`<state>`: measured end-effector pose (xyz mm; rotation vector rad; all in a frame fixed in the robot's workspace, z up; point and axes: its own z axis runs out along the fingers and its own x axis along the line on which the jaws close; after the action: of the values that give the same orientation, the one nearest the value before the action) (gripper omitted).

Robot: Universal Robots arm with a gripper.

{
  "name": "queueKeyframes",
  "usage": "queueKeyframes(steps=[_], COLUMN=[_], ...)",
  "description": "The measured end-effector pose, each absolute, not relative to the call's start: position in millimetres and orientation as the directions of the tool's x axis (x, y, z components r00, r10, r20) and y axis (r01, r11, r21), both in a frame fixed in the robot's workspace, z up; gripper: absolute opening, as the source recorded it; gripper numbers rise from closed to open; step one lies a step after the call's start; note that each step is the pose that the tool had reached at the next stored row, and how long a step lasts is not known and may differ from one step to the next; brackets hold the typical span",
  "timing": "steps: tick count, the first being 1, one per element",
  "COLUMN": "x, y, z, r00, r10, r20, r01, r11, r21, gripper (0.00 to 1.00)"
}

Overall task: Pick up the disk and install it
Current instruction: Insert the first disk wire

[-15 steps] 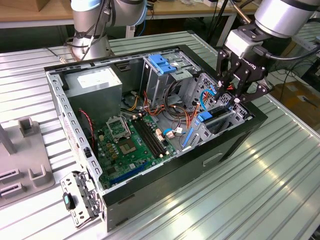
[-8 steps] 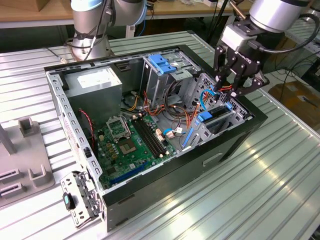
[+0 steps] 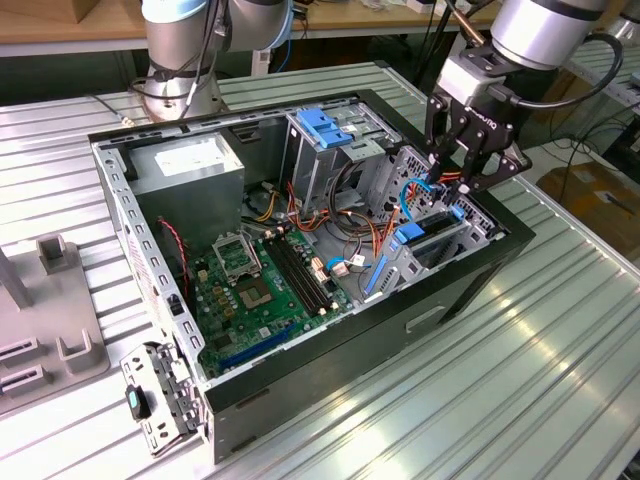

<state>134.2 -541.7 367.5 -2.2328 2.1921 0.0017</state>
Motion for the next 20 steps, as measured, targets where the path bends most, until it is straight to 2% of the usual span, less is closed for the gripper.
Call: queueKeyframes(steps=[8, 11, 20], x=[134, 129, 129], y=[-542, -542, -542], z=[374, 366, 364], r00=[0.018, 0.019, 0.019], r10=[-1.000, -1.000, -1.000], r20=[-0.004, 0.007, 0.008], r01=[-1.000, -1.000, -1.000], r11=[-0.018, -0.019, -0.019], r21=[-0.009, -0.009, -0.008], gripper=[0.42, 0.42, 0.42])
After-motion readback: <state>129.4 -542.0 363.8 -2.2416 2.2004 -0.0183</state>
